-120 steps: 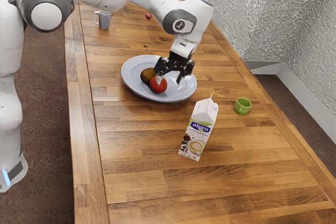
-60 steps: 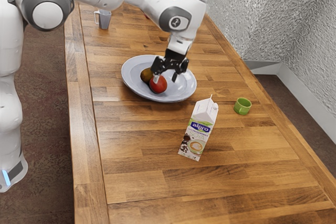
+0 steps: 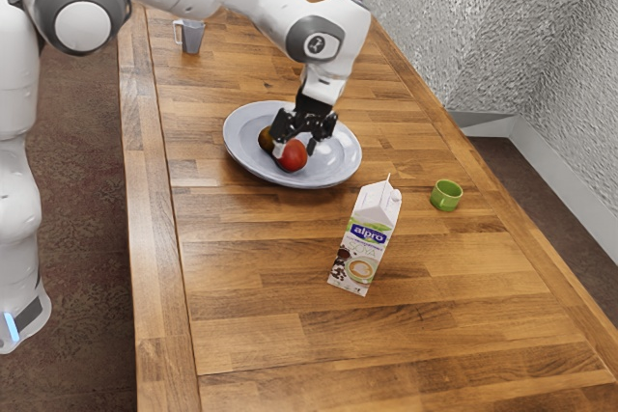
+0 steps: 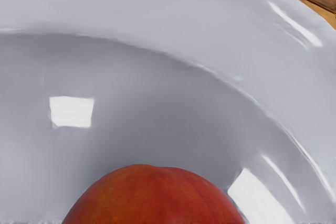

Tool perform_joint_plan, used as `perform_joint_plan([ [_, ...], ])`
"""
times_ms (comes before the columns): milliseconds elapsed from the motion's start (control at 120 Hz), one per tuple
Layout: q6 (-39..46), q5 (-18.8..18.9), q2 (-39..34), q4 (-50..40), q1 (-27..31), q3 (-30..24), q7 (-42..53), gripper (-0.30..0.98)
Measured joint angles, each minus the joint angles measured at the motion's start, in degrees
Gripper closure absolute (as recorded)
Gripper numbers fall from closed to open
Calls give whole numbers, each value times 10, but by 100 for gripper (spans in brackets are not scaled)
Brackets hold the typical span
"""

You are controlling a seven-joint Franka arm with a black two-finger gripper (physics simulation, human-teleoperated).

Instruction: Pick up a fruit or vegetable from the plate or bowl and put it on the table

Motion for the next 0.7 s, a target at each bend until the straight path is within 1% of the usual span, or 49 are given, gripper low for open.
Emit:
perform_joint_plan([
  [508, 0, -1, -1, -7, 0, 4, -13, 0],
  [617, 0, -5, -1, -5, -3, 14, -19, 21],
  [700, 1, -8, -2, -5, 1, 18, -25, 28],
])
